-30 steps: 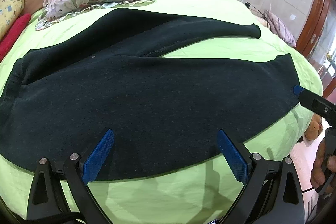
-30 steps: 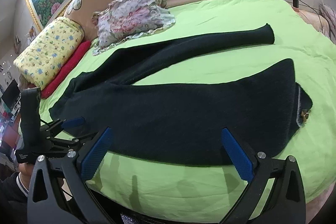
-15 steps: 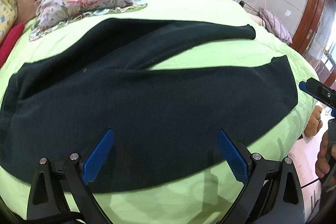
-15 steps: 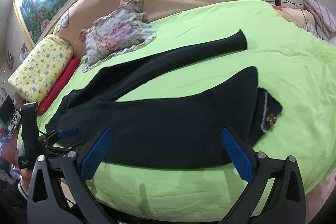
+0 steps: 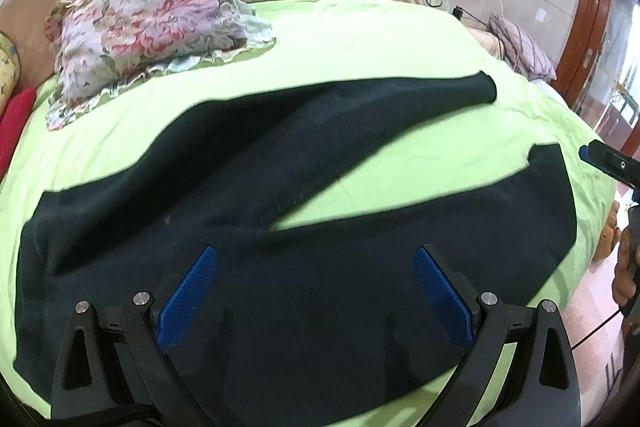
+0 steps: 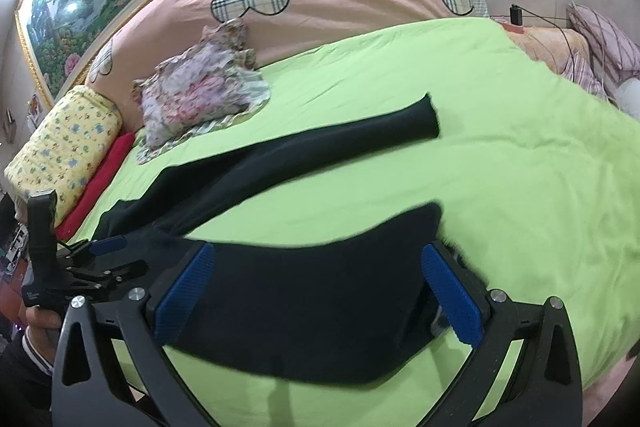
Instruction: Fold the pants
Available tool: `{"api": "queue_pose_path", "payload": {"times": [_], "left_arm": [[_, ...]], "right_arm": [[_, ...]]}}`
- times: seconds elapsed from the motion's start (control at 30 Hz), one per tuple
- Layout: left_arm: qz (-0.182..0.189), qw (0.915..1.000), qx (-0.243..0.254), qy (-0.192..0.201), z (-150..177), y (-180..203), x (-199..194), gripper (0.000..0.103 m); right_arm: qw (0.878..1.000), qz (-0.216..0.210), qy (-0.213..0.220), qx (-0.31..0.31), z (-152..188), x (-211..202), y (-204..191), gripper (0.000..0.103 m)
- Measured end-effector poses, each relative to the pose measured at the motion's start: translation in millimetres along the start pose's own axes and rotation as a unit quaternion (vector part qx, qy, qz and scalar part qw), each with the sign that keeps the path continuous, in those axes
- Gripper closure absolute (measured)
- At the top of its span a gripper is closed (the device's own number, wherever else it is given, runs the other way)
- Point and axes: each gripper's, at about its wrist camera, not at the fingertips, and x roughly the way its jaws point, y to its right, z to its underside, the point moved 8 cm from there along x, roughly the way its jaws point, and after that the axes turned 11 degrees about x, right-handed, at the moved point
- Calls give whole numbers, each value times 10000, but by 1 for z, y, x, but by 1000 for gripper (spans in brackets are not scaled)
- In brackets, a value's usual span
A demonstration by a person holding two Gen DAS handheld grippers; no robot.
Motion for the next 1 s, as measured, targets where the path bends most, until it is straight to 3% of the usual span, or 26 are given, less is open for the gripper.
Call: {"api": "queue_pose_path", "payload": {"times": [0.2, 0.37, 0.53, 0.77, 1.0], "left_arm": [[-72, 10000, 45, -4, -30, -20, 15, 4], [-31, 9999, 81, -68, -53, -35, 32, 4], [169, 9996, 142, -188, -82, -50, 58, 4], [544, 9960, 598, -390, -122, -50, 101, 4], [751, 9873, 1118, -845, -137, -42, 156, 4]], "right_arm": [[9996, 82, 124, 241, -38, 9, 26, 0], [9996, 281, -4, 51, -73, 34, 35, 10], [9992, 311, -260, -75, -97, 65, 35, 11], [9974, 274, -662, -76, -123, 110, 48, 11], [9929, 252, -1152, 142, -141, 152, 78, 21]]}}
